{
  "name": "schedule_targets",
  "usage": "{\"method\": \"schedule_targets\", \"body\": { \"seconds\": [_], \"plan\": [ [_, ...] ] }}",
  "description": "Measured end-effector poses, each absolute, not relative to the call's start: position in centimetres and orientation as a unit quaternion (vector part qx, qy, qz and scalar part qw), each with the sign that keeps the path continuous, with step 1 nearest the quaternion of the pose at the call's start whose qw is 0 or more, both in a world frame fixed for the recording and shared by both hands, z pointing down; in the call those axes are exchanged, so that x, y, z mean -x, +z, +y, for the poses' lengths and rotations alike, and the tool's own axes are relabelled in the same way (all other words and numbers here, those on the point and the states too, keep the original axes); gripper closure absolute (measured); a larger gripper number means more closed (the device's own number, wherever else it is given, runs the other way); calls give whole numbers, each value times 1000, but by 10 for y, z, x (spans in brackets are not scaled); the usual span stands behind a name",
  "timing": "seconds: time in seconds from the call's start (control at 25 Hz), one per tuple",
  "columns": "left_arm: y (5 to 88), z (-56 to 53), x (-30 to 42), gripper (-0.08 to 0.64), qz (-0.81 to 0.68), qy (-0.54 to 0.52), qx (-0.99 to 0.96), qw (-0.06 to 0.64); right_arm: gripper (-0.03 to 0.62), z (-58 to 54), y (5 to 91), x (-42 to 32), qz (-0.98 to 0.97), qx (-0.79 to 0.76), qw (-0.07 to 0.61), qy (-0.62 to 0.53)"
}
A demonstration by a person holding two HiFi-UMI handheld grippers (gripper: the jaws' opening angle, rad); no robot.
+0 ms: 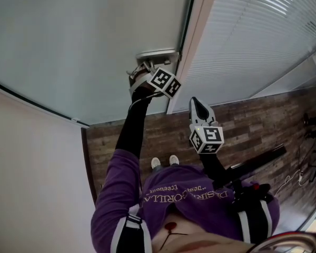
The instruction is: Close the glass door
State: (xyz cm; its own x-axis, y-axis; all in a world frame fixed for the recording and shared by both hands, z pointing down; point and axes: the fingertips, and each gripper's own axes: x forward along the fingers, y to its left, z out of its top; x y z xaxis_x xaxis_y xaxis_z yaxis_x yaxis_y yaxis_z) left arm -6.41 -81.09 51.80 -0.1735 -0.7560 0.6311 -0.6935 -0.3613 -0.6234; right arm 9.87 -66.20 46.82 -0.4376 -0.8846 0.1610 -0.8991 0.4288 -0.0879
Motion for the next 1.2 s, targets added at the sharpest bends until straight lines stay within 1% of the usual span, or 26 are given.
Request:
{"method": "schedule_targets", "body": {
  "seconds": [0.12, 0.24, 0.4, 0.6, 0.88, 0.96, 1.12, 1.2],
  "plan": [
    [518, -811, 66, 414, 565, -521, 640, 24, 595, -657, 468, -106, -838, -537, 44, 84],
    [516, -812, 65, 413, 566, -517, 641, 35, 595, -658, 465, -112, -834, -545, 41, 83],
    [518, -811, 64, 411, 566, -513, 644, 34, 595, -652, 465, -114, -832, -547, 36, 81],
    [515, -809, 63, 411, 571, -505, 645, 58, 595, -647, 463, -118, -831, -550, 33, 81],
    [508, -799, 62, 411, 567, -519, 623, 144, 595, -646, 462, -126, -827, -555, 30, 81],
    [505, -791, 62, 411, 573, -513, 620, 156, 595, -647, 462, -126, -829, -553, 29, 81],
    [491, -762, 71, 413, 606, -460, 631, 150, 595, -646, 460, -120, -833, -546, 26, 80],
    [485, -745, 80, 413, 629, -413, 648, 118, 595, -646, 458, -114, -838, -540, 25, 77]
  ]
}}
